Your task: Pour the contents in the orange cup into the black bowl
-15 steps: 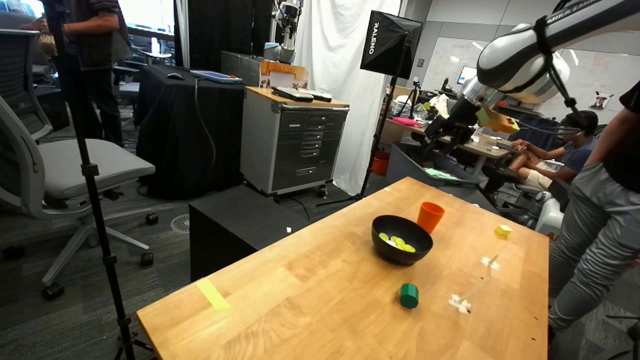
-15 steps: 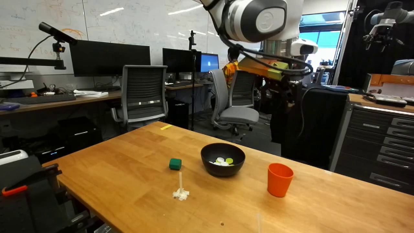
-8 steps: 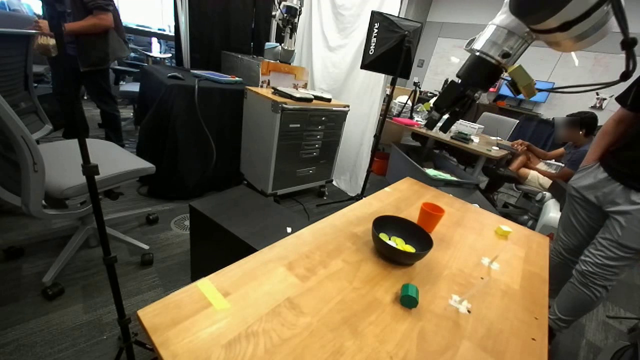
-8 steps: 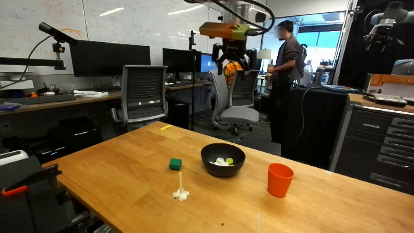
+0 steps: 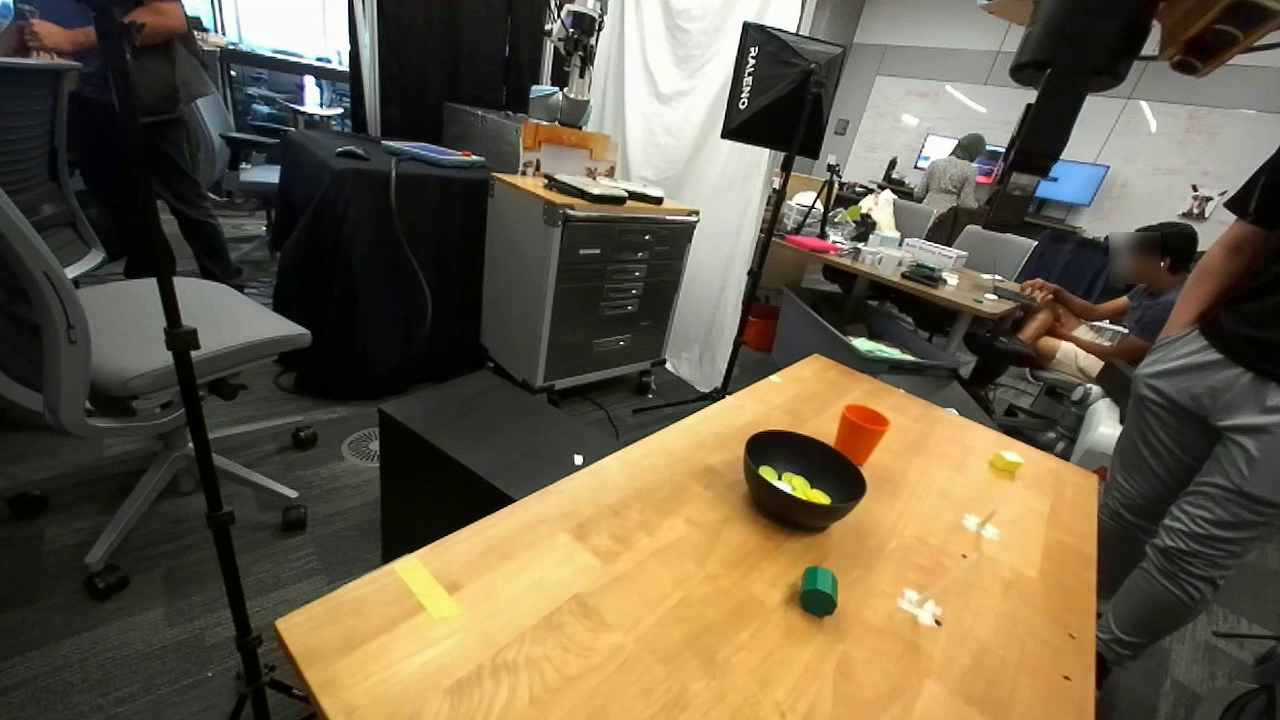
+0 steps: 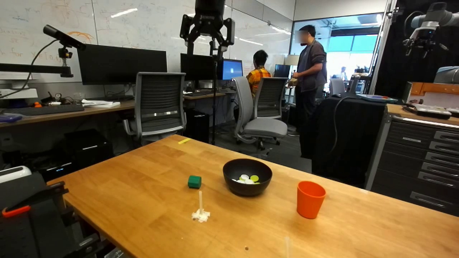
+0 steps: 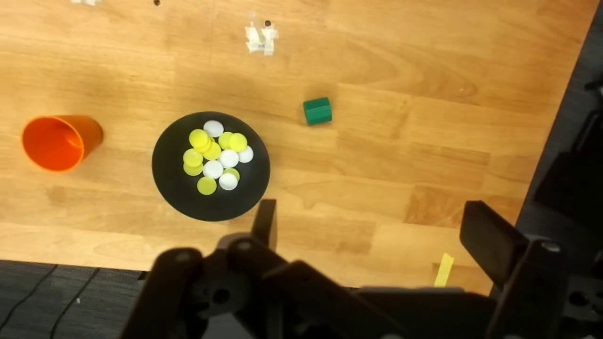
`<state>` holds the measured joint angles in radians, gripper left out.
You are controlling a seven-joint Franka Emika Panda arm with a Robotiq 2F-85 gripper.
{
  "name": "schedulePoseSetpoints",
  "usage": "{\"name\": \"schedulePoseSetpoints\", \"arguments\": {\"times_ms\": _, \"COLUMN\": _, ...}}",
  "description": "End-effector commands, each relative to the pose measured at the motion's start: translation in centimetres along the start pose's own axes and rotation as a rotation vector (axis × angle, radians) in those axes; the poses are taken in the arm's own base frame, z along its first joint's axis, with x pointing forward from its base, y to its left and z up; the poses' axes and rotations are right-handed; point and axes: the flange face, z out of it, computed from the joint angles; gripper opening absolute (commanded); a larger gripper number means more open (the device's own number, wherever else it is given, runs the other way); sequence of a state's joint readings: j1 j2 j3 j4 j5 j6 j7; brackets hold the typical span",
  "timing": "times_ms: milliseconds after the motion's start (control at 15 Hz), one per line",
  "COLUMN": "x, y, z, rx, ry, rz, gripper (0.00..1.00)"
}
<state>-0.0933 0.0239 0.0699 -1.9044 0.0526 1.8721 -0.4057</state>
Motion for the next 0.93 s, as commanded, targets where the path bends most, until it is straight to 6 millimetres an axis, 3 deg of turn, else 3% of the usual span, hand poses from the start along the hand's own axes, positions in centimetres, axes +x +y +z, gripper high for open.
{"name": "schedulePoseSetpoints", "arguments": {"times_ms": 0, "x": -0.07, "y": -0.18, "z": -0.19, "rx": -0.003, "ry": -0.003, "rz": -0.004, "gripper": 1.00}}
{"name": "schedulePoseSetpoints", "arguments": {"times_ms": 867, "x": -0.34, "y": 0.22, "z": 0.48, "rx": 0.000, "ry": -0.016, "rz": 0.003, "gripper": 1.00}}
